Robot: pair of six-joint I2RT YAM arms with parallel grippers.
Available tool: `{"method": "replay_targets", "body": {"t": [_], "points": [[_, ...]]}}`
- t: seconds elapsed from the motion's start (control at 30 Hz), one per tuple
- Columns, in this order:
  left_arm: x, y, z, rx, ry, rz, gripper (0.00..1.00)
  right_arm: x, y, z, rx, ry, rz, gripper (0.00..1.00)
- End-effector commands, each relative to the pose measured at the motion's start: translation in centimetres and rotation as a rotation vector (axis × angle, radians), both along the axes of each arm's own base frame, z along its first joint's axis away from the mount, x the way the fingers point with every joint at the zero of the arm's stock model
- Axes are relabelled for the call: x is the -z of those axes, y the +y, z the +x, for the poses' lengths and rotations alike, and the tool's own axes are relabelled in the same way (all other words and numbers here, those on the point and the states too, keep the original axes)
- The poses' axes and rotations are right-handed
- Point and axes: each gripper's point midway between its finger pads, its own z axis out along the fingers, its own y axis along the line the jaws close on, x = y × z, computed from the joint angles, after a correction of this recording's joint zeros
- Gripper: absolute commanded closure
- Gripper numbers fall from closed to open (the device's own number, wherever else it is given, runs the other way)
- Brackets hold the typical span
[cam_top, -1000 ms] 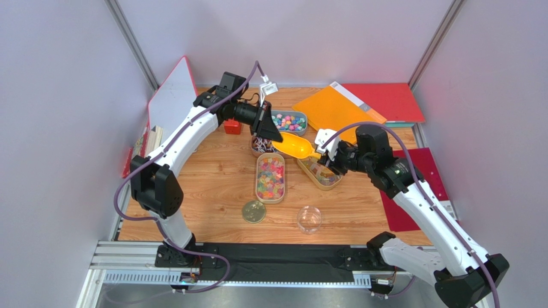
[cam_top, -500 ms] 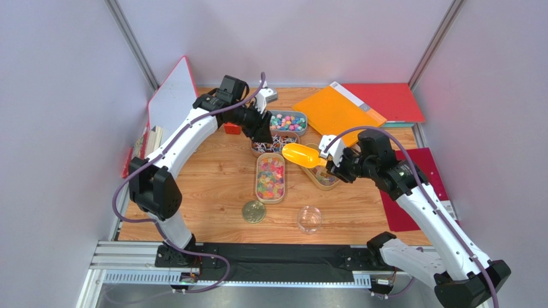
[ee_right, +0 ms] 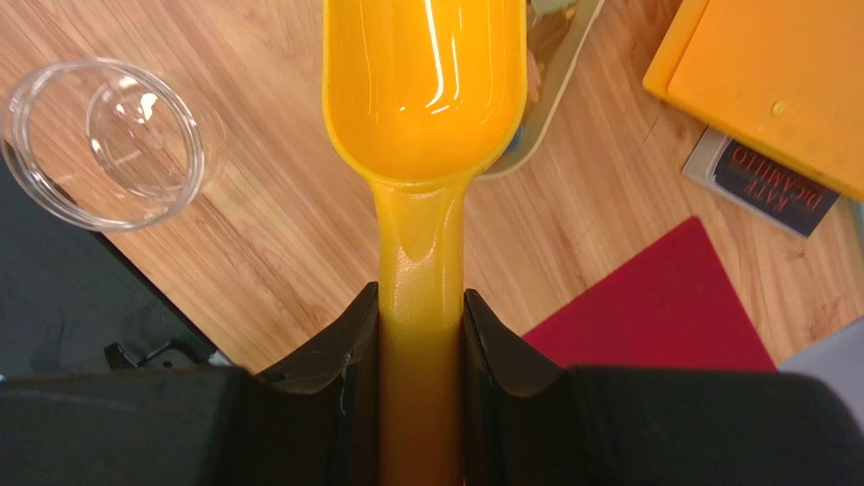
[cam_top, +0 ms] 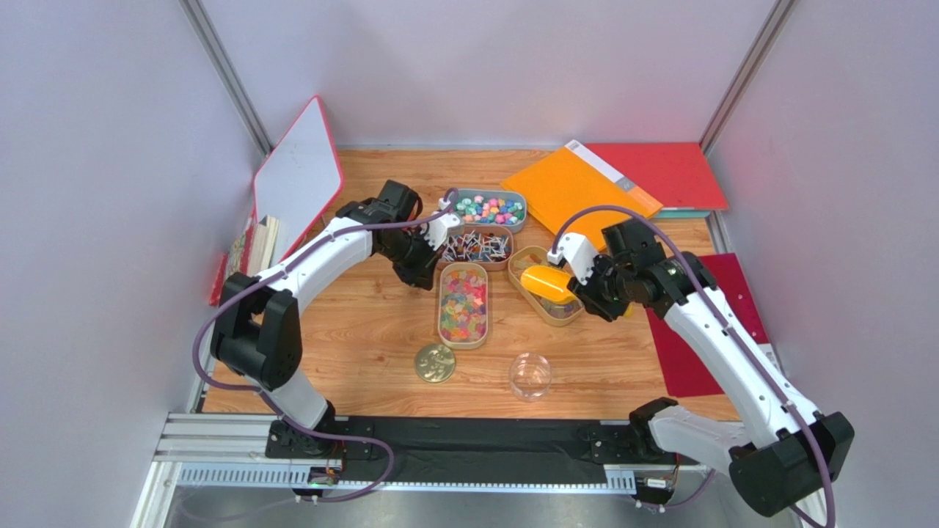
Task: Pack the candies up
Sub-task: Move the storage box to the center of the board.
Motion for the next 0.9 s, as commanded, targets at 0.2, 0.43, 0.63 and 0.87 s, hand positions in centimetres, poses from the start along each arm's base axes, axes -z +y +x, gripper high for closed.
{"method": "replay_targets", "body": {"t": [0.2, 0.43, 0.63, 0.87], "points": [[2.6, -0.1, 0.1, 0.031, -0.015, 0.007, 1.00, 0.6, -5.3, 0.0, 0.211, 0.122, -0.152, 1.00], [4.3, -0.7, -0.3, 0.045, 0.027, 0.011, 1.00, 1.4, -6.8, -1.0, 0.228, 0.214, -0.227, 1.00], [5.3, -1.3, -0.9, 0.042, 0.049, 0.004, 1.00, 1.5, -7.1, -1.6, 0.223, 0.290, -0.269, 1.00], [6.3, -2.1, -2.0, 0.058, 0.080, -0.014, 1.00, 1.8, -8.2, -0.5, 0.249, 0.290, -0.341, 1.00]]}}
